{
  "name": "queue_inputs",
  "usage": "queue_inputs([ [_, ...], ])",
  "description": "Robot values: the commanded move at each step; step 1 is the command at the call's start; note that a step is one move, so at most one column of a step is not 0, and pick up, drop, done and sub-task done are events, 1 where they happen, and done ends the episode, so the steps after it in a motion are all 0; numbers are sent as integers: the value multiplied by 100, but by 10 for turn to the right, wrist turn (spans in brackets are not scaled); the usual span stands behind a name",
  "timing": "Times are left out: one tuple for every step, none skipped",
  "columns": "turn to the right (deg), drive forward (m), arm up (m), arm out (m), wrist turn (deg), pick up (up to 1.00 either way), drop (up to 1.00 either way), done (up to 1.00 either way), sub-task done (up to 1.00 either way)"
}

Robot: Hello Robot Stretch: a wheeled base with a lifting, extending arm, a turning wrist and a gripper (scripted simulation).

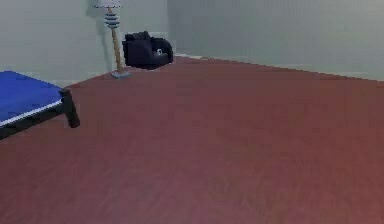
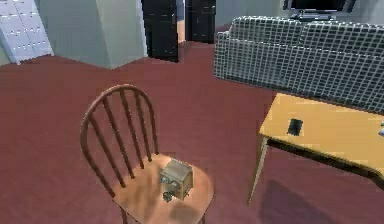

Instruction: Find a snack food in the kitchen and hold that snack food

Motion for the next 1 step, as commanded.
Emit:
queue_inputs([
  [-330, 0, 0, 0, 0, 0, 0, 0, 0],
])
